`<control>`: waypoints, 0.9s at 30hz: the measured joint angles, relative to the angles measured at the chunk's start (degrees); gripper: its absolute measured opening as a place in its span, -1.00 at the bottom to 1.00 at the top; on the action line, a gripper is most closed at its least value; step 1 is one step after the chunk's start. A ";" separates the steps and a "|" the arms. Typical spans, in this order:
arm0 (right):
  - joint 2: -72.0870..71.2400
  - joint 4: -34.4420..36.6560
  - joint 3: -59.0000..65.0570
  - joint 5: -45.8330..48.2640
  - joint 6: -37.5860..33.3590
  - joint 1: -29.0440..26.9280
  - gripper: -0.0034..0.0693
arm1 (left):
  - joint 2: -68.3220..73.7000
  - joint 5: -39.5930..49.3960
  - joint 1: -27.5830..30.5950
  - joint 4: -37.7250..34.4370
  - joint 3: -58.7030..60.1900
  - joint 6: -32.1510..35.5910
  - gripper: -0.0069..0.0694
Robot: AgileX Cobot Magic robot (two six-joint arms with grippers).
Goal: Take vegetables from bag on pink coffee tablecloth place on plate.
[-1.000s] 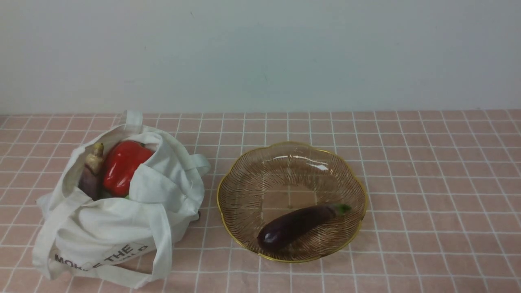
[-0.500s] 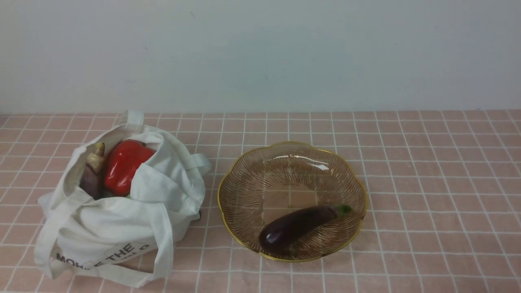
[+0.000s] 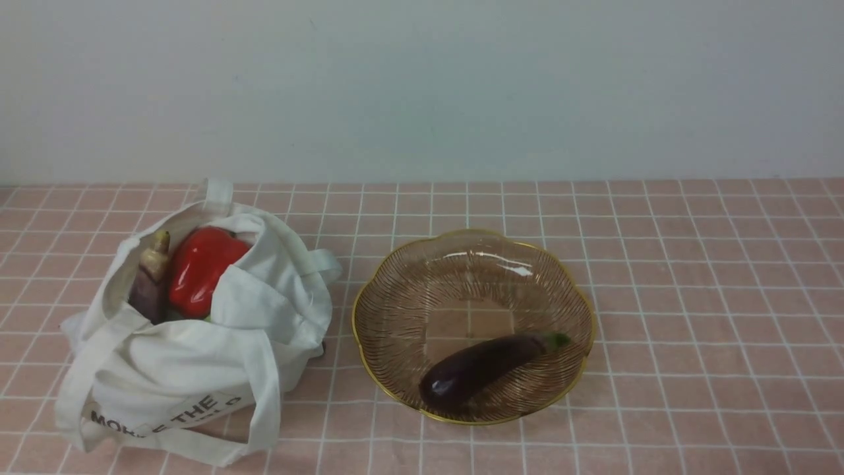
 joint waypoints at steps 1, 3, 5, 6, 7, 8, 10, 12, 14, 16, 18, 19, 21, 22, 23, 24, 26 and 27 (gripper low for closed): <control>0.00 0.00 0.00 0.00 0.00 0.00 -0.95 | 0.00 -1.58 2.49 -2.95 1.46 4.20 -0.83; 0.00 0.00 0.00 0.00 0.00 0.00 -0.95 | 0.00 -5.49 7.77 -9.97 5.64 14.30 -0.83; 0.00 0.00 0.00 0.00 0.00 0.00 -0.95 | 0.00 -10.04 12.70 -15.98 10.23 21.99 -0.83; 0.00 0.00 0.00 0.00 0.00 0.00 -0.95 | 0.00 -10.04 13.16 -16.51 10.69 22.62 -0.83; 0.00 0.00 0.00 0.00 0.00 0.00 -0.95 | 0.00 -12.85 16.14 -19.80 14.20 26.22 -0.83; 0.00 0.00 0.00 0.00 0.00 0.00 -0.95 | 0.00 -13.98 17.96 -21.03 16.23 27.45 -0.83; 0.00 0.00 0.00 0.00 0.00 0.00 -0.95 | 0.00 -15.11 20.91 -22.04 19.70 28.07 -0.83; 0.00 0.00 0.00 0.00 0.00 0.00 -0.95 | 0.00 -15.20 22.06 -22.17 22.06 27.29 -0.83; 0.00 0.00 0.00 0.00 0.00 0.00 -0.95 | 0.00 -15.15 22.20 -22.17 22.56 26.74 -0.83; 0.00 0.00 0.00 0.00 0.00 0.00 -0.95 | 0.00 -14.03 22.20 -20.92 22.74 25.38 -0.83; 0.00 0.00 0.00 0.00 0.00 0.00 -0.95 | 0.00 -13.16 22.20 -20.02 22.74 25.33 -0.83; 0.00 0.00 0.00 0.00 0.00 0.00 -0.95 | 0.00 -12.86 22.20 -19.57 22.80 25.33 -0.83; 0.00 0.00 0.00 0.00 0.00 0.00 -0.95 | 0.00 -12.18 22.20 -19.04 22.80 25.27 -0.83; 0.00 0.00 0.00 0.00 0.00 0.00 -0.95 | 0.00 -12.18 22.20 -18.98 22.80 25.27 -0.83; 0.00 0.00 0.00 0.00 0.00 0.00 -0.95 | 0.00 -12.18 22.20 -18.93 22.80 25.21 -0.83; 0.00 0.00 0.00 0.00 0.00 0.00 -0.95 | 0.00 -12.18 22.20 -18.93 22.80 25.21 -0.83; 0.00 0.00 0.00 0.00 0.00 0.00 -0.95 | 0.00 -12.18 22.20 -18.89 22.80 25.21 -0.83; 0.00 0.00 0.00 0.00 0.00 0.00 -0.95 | 0.00 -12.18 22.20 -18.89 22.80 25.21 -0.83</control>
